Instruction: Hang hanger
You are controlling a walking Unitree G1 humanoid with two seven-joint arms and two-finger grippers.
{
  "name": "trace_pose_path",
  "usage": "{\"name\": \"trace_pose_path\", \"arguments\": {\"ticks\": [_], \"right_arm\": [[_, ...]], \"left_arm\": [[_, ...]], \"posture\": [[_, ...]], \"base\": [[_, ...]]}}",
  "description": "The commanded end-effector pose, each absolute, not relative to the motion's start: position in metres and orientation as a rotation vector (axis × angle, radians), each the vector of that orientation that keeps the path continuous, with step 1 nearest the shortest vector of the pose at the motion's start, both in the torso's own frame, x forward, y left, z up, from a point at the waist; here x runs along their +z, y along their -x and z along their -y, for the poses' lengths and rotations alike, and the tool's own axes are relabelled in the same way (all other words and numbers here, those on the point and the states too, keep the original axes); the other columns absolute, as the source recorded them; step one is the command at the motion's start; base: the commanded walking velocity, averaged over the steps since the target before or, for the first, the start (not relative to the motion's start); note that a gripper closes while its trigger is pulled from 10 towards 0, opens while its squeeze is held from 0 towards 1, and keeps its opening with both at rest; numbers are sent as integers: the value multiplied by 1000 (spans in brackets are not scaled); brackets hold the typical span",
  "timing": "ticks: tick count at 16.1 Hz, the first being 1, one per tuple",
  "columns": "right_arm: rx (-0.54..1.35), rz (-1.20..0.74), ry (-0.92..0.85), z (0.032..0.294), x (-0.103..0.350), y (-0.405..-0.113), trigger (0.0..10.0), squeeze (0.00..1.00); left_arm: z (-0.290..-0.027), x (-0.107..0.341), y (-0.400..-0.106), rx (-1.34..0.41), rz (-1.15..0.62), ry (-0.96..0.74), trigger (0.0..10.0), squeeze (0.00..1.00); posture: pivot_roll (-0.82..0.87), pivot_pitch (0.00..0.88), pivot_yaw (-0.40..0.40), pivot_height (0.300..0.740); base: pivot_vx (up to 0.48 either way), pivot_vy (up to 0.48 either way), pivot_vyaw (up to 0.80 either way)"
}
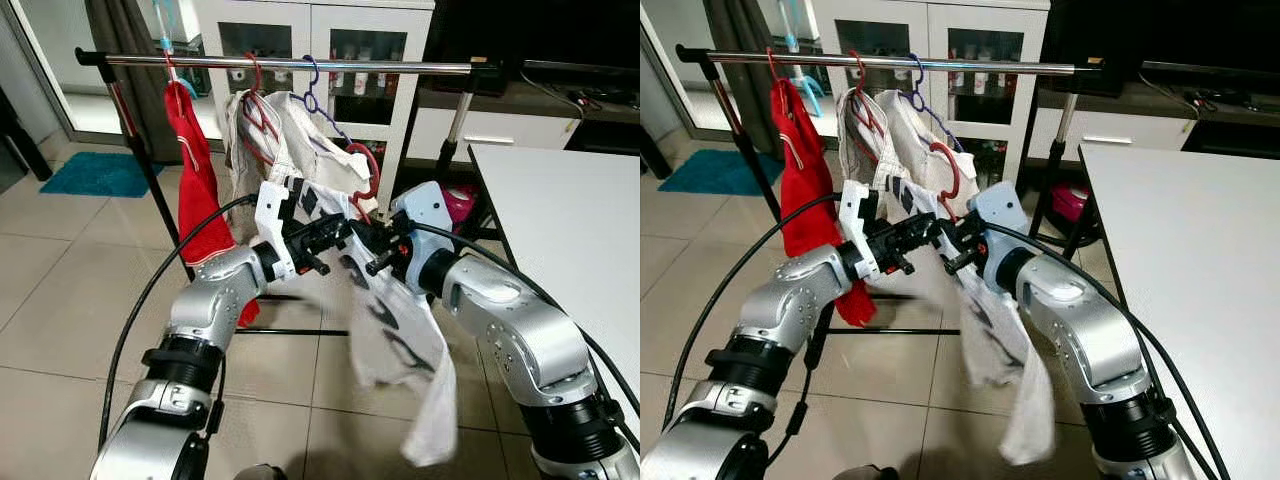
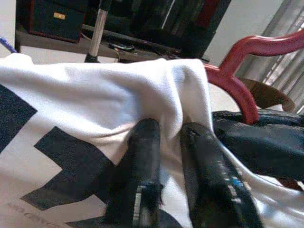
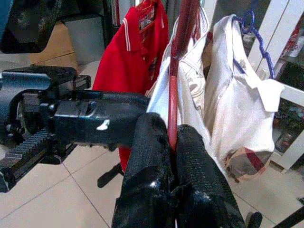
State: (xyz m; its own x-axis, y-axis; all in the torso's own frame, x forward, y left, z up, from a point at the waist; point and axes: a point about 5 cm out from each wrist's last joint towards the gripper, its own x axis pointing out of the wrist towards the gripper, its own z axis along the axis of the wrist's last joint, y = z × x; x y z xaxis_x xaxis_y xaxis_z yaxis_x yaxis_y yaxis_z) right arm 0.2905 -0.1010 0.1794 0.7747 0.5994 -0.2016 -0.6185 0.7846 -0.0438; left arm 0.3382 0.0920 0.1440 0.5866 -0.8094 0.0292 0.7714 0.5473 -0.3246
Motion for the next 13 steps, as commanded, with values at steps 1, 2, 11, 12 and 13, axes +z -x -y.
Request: {"name": "trace_pose_path", "arguments": {"ticks": [1, 2, 11, 12, 13], "right_arm": [[694, -153, 117, 95, 186, -288, 10000, 0], [690, -154, 116, 96, 186, -288, 10000, 0], [640, -164, 113, 101, 185, -291, 10000, 0], [628, -167, 112, 102, 184, -292, 10000, 0], [618, -170, 111, 103, 184, -293, 10000, 0]], "left_arm": [[-90, 151, -342, -950, -103, 321, 0, 0], [-91, 151, -342, -949, -101, 329, 0, 0], [-90, 151, -340, -963, -103, 362, 0, 0], [-91, 152, -339, -965, -97, 365, 0, 0], [-93, 152, -337, -960, -92, 367, 0, 0]], "posture": [[-54, 0, 47, 740], [-55, 0, 50, 740], [-57, 0, 62, 740], [-55, 0, 60, 740], [-51, 0, 57, 740]], "base": [[0, 0, 0], [0, 0, 0], [0, 0, 0], [0, 0, 0], [0, 0, 0]]}}
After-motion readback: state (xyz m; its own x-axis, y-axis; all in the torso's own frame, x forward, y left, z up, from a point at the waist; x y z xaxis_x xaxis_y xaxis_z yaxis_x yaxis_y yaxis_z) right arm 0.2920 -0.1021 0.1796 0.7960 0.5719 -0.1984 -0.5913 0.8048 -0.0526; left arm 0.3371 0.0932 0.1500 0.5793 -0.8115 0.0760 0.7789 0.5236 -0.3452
